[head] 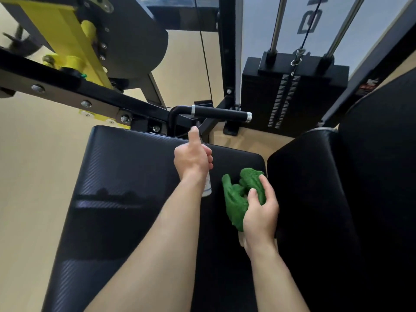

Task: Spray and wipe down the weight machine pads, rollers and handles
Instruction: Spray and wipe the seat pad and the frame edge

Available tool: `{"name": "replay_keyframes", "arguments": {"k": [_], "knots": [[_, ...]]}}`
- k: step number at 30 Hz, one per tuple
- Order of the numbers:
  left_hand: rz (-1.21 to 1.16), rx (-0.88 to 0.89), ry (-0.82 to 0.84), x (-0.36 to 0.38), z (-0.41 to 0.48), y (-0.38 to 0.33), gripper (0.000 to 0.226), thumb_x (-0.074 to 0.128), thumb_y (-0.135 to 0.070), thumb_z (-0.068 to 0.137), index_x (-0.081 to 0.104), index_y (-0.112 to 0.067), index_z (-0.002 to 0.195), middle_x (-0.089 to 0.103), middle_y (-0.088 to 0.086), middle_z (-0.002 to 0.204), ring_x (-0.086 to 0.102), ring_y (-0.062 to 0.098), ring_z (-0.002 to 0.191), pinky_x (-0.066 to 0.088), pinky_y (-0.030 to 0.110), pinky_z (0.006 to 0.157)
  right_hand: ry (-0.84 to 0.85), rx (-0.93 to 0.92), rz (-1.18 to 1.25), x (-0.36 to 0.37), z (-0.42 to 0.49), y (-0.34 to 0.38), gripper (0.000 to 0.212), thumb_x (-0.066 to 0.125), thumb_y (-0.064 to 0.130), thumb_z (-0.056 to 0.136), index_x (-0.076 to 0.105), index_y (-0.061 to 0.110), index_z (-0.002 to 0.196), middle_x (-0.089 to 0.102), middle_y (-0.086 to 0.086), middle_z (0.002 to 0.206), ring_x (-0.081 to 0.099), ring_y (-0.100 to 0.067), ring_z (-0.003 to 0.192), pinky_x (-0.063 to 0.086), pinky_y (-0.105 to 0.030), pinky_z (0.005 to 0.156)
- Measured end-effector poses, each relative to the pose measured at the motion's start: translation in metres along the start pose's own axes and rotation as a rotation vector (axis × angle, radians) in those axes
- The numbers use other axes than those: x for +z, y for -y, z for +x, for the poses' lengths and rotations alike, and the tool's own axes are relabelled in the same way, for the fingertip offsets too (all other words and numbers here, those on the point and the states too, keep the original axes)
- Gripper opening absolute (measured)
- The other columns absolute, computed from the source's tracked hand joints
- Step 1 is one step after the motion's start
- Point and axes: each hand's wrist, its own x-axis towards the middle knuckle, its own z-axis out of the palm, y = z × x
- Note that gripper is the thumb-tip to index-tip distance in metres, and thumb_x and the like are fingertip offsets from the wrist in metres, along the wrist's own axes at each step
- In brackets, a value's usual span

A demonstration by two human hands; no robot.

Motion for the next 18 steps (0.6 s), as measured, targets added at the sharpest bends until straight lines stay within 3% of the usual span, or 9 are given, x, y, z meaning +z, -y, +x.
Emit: {"name": "replay_keyframes", "arguments": {"k": [3, 6, 13, 18], "knots": [[-0.004, 0.012, 0.033, 0.018, 0.023, -0.015, 0.064, 0.048, -0.054, 0.099, 0.063, -0.008, 0.057, 0.060, 0.002, 0.047, 0.056, 0.020, 0.046, 0.049, 0.031, 0.055, -0.034, 0.164, 0.309, 0.012, 0.017, 0.016, 0.039, 0.051, 0.009, 0.102, 0.057, 0.023, 0.138, 0.064, 0.001, 0.129, 0.065, -0.018, 0.116, 0.053, -0.046, 0.102], [0.004, -0.012, 0.060, 0.029, 0.045, -0.024, 0.063, 0.051, -0.054, 0.099, 0.064, -0.008, 0.057, 0.060, 0.002, 0.047, 0.055, 0.020, 0.045, 0.047, 0.029, 0.052, -0.064, 0.202, 0.449, 0.023, 0.030, 0.026, 0.038, 0.050, 0.007, 0.102, 0.058, 0.020, 0.137, 0.068, -0.007, 0.124, 0.068, -0.025, 0.111, 0.055, -0.051, 0.098], [0.035, -0.067, 0.052, 0.042, 0.068, -0.038, 0.057, 0.053, -0.051, 0.098, 0.061, -0.010, 0.059, 0.058, 0.003, 0.048, 0.050, 0.019, 0.040, 0.044, 0.025, 0.046, -0.088, 0.150, 0.456, 0.041, 0.056, 0.034, 0.038, 0.051, 0.006, 0.101, 0.060, 0.021, 0.135, 0.067, -0.007, 0.126, 0.068, -0.025, 0.112, 0.056, -0.051, 0.096], [0.084, -0.111, 0.202, 0.045, 0.071, -0.040, 0.049, 0.053, -0.044, 0.097, 0.060, -0.011, 0.061, 0.058, 0.005, 0.053, 0.049, 0.019, 0.041, 0.043, 0.022, 0.043, -0.159, 0.078, 0.430, 0.048, 0.072, 0.042, 0.039, 0.054, 0.008, 0.097, 0.062, 0.024, 0.131, 0.067, -0.004, 0.127, 0.067, -0.022, 0.114, 0.055, -0.048, 0.099]]}}
